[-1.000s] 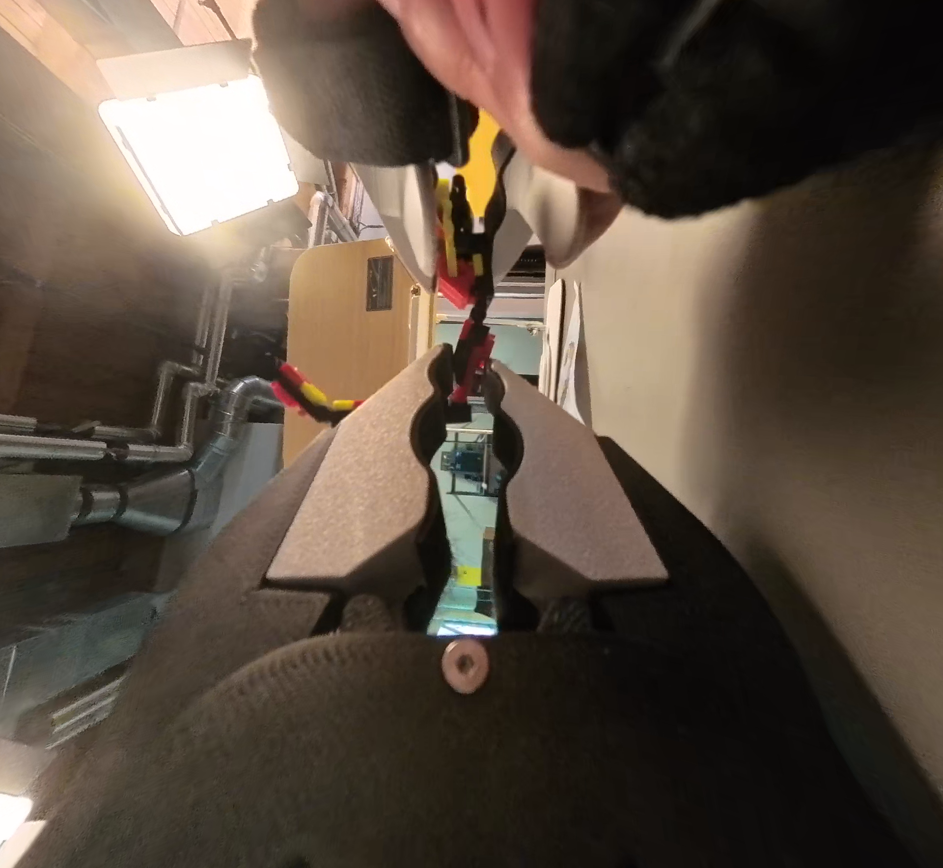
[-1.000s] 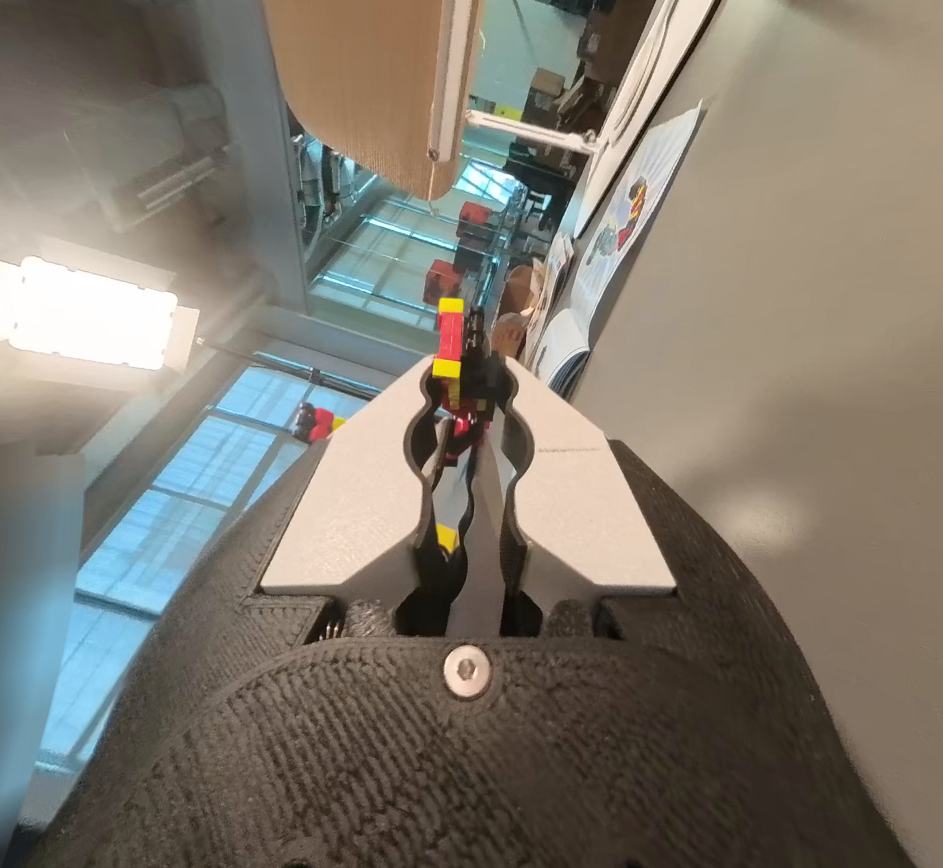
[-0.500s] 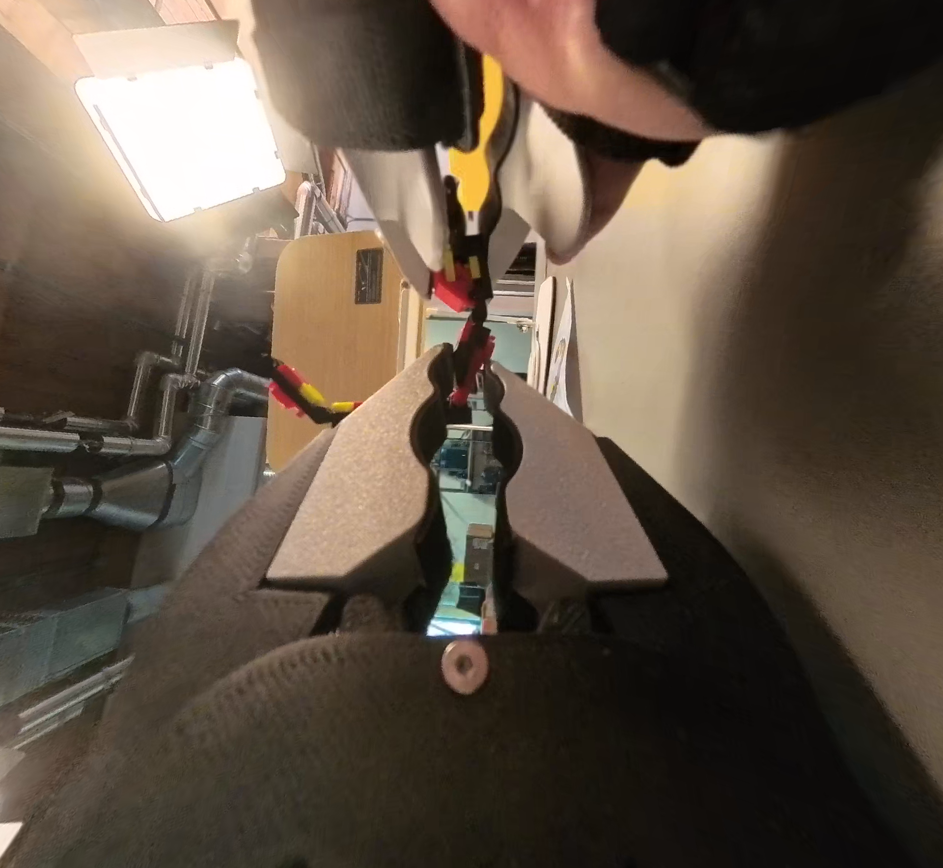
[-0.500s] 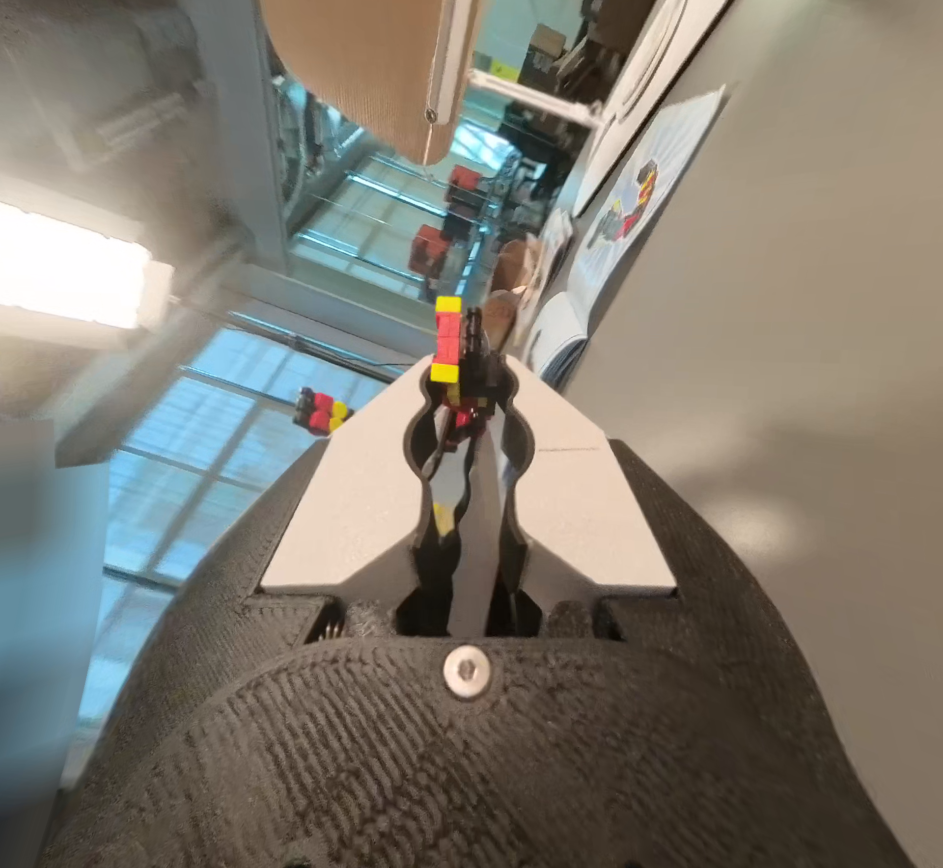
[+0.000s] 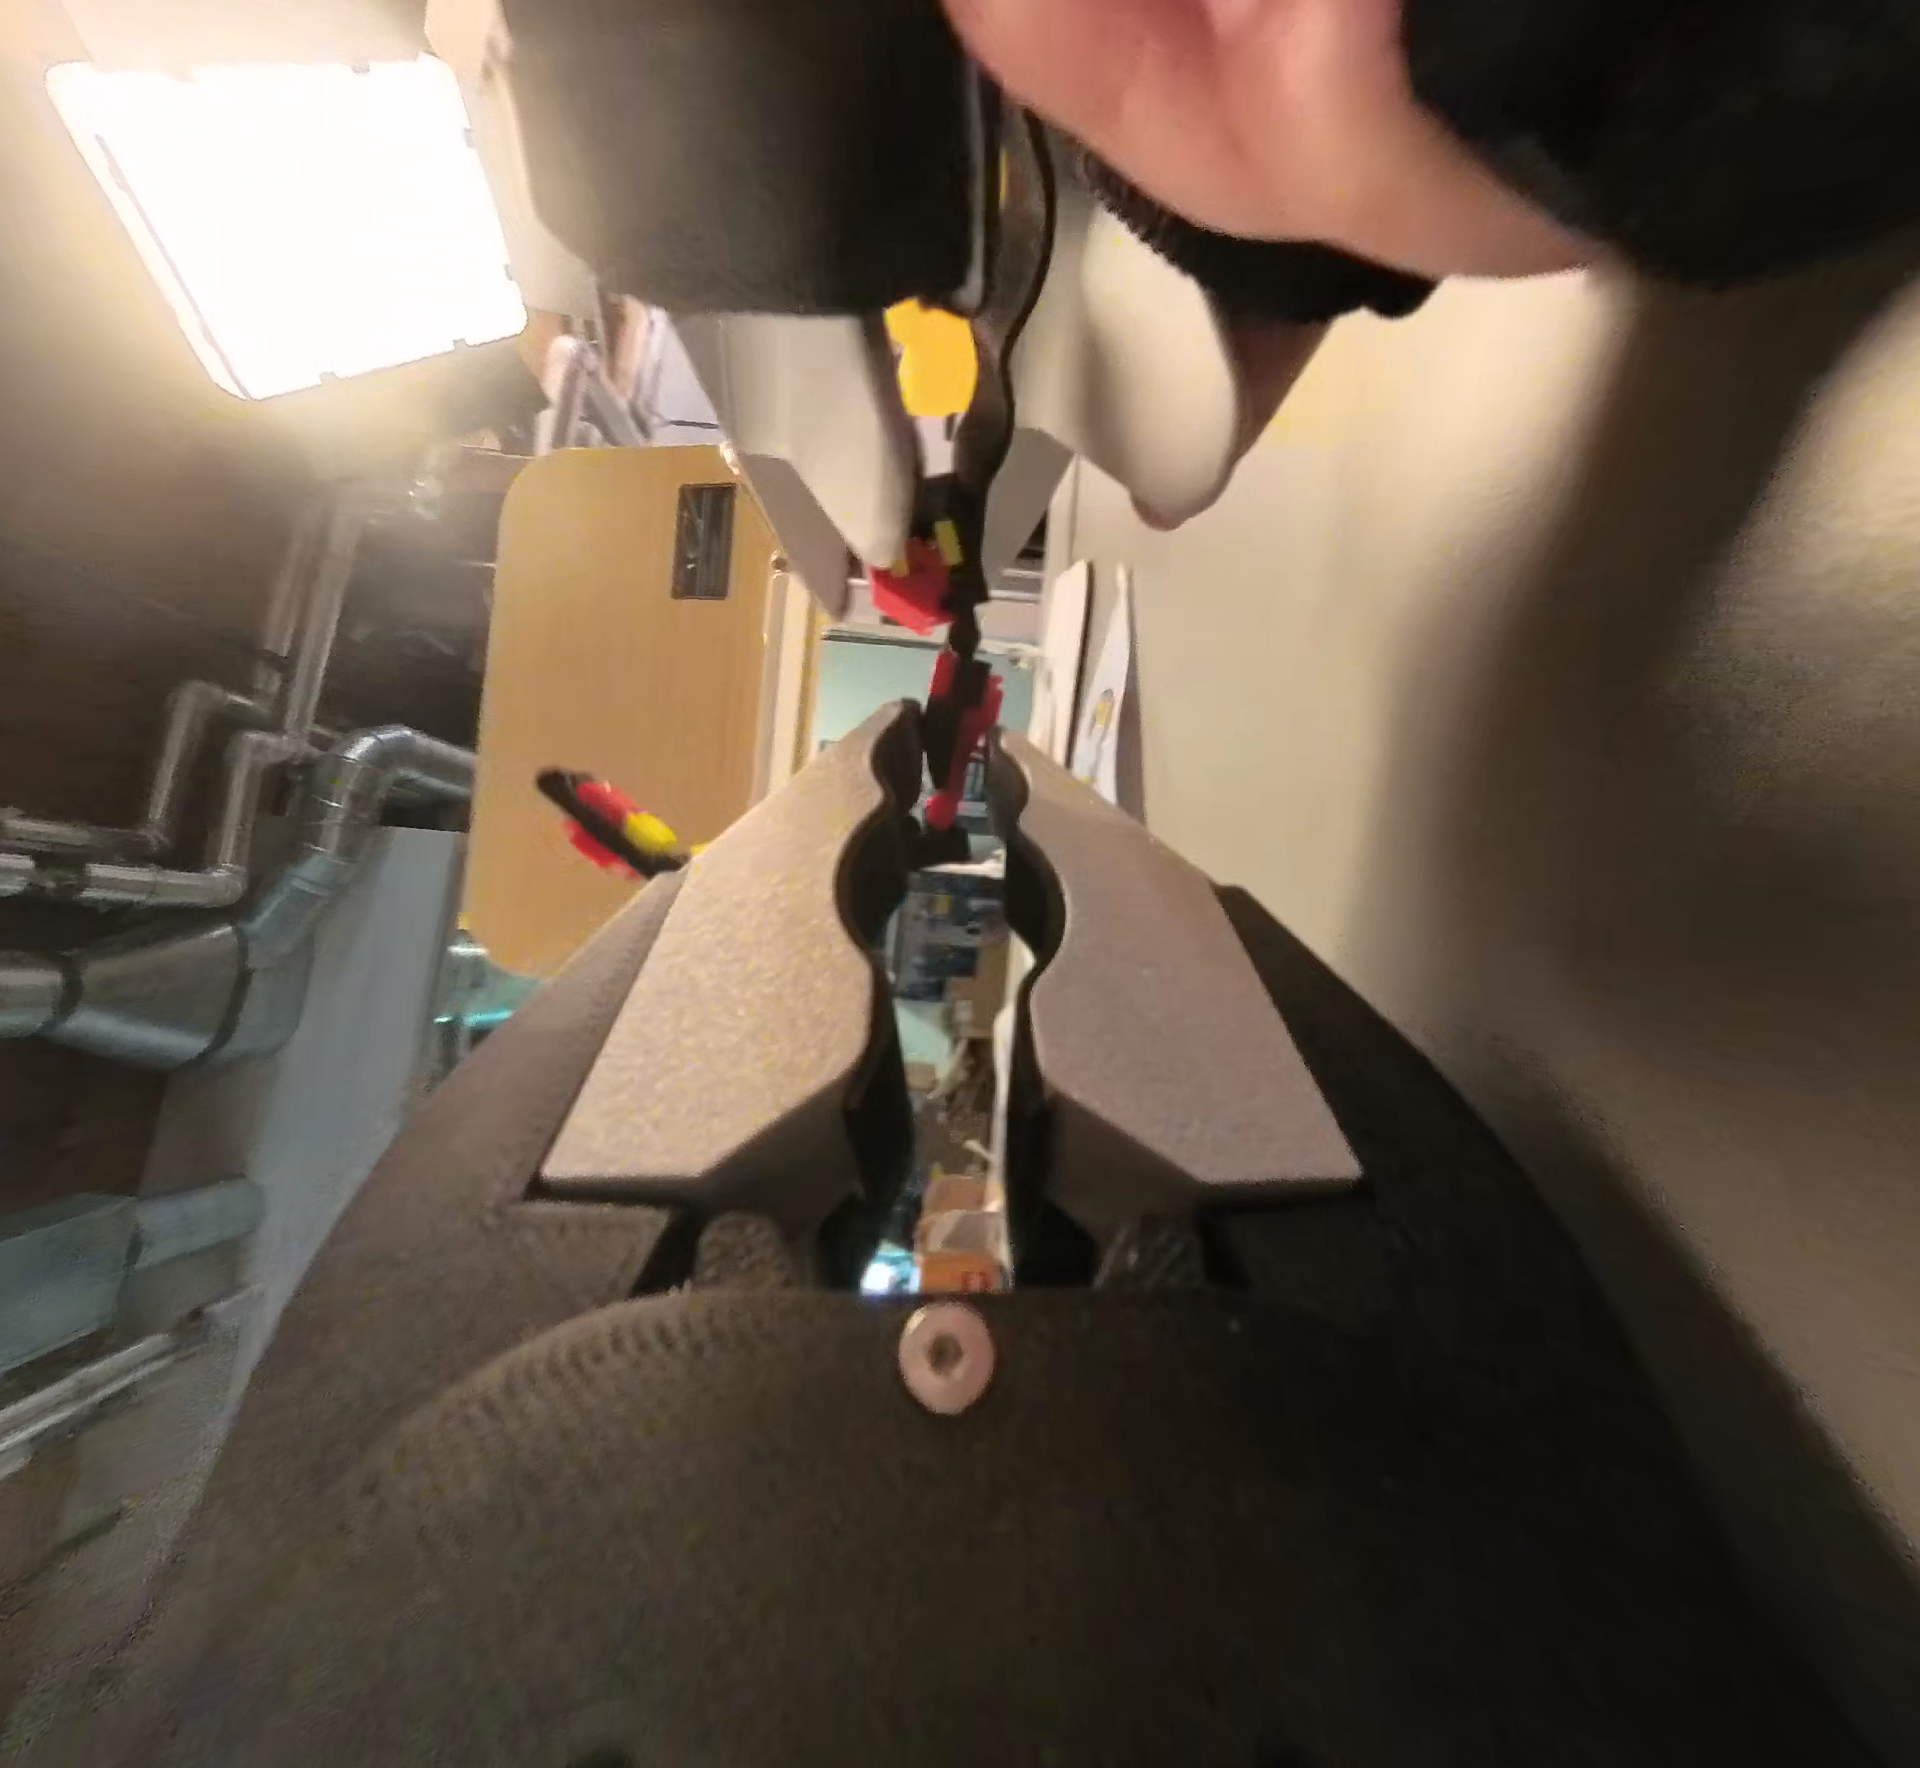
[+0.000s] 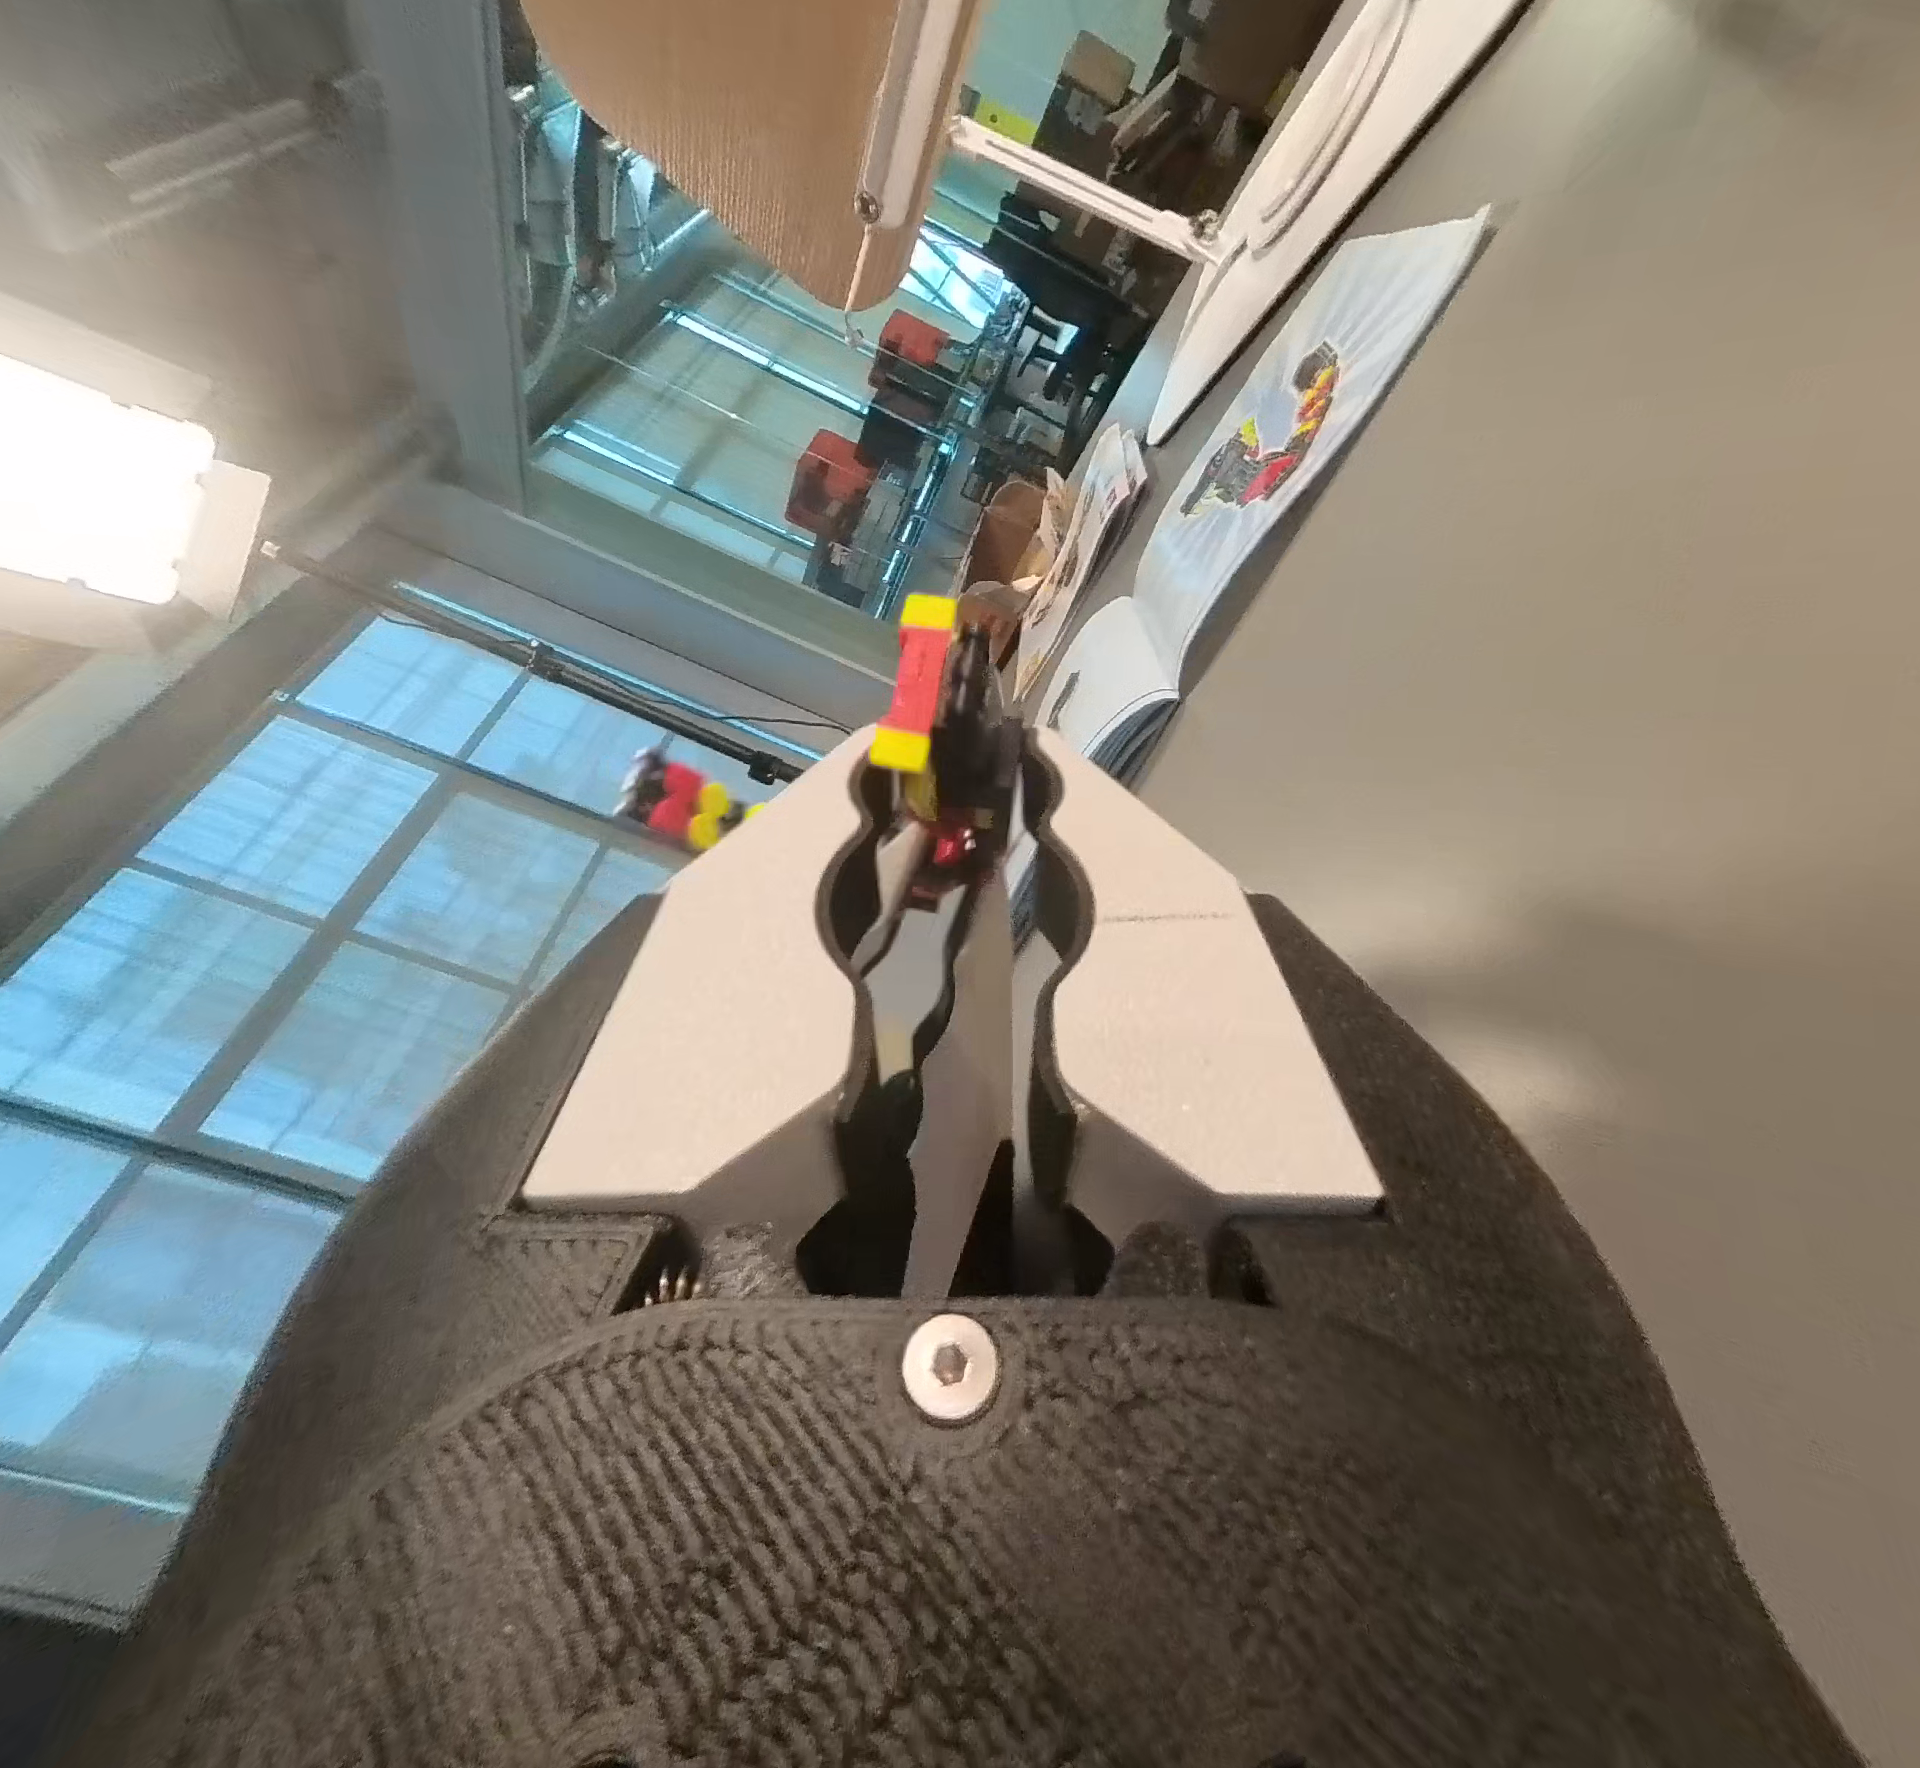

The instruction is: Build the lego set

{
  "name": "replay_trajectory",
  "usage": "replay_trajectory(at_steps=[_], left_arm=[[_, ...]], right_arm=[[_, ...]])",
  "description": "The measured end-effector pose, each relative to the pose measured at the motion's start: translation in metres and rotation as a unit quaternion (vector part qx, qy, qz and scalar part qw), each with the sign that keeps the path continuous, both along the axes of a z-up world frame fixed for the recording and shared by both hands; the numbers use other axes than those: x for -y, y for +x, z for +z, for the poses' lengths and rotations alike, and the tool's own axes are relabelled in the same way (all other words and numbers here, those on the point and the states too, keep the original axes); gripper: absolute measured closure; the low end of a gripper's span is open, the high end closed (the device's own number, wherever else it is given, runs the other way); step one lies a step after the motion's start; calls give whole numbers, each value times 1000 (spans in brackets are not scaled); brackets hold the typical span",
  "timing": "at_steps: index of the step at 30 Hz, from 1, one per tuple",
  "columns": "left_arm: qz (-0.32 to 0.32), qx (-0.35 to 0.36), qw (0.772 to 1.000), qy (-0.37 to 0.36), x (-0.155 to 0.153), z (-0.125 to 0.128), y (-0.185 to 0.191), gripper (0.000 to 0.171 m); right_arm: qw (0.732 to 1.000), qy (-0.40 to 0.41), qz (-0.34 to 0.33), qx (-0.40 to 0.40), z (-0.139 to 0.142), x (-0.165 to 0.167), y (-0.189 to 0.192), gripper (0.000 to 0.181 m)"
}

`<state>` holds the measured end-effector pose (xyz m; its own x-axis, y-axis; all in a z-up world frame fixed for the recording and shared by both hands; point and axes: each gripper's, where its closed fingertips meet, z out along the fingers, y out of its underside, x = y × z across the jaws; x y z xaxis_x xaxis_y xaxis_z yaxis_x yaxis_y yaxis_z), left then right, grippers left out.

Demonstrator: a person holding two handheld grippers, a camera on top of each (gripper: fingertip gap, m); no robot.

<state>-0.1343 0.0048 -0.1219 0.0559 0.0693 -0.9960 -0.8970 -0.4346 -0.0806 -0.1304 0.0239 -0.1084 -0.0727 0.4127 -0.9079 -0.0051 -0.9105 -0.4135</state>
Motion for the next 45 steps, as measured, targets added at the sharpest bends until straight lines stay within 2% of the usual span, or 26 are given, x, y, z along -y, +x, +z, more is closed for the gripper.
replay_trajectory(at_steps=[2,3,5,7,9,11,13,14,17,20,24,27,32,35,38,42,45], left_arm=[[5,33,999,5,1,1,-4,161],[9,45,999,10,3,2,-6,161],[13,65,998,12,6,3,-8,161],[9,85,996,14,9,4,-3,161],[-3,124,992,18,10,6,7,161],[-16,187,982,26,9,8,15,161],[-32,279,959,25,6,5,25,160],[-39,318,947,24,4,4,30,160],[-67,407,911,19,-1,3,52,160],[-78,440,894,-10,-7,-4,70,160],[-53,433,897,-71,-12,-24,78,159],[-34,443,890,-107,-10,-37,81,159],[-42,454,871,-182,2,-50,91,159],[-54,469,861,-190,7,-51,94,159],[-45,454,868,-196,9,-56,90,159],[-46,475,856,-197,6,-57,95,156],[-46,495,848,-184,6,-51,98,140]], right_arm=[[999,18,-6,-27,9,1,3,136],[998,29,-28,-41,14,-6,9,132],[991,69,-100,-61,24,-29,27,128],[971,141,-184,-60,35,-57,46,129],[939,248,-235,-39,45,-76,58,129],[890,370,-267,-10,52,-91,64,133],[843,450,-295,7,58,-105,68,141],[834,465,-297,4,60,-109,68,144],[830,475,-292,6,59,-120,62,145],[830,471,-299,15,57,-132,60,147],[835,454,-310,17,55,-143,62,148],[837,445,-318,15,55,-149,65,148],[796,496,-344,34,61,-172,61,150],[771,533,-345,44,63,-183,51,150],[754,555,-348,53,64,-193,42,151],[753,555,-351,51,65,-202,37,151],[760,544,-353,42,66,-204,40,151]])
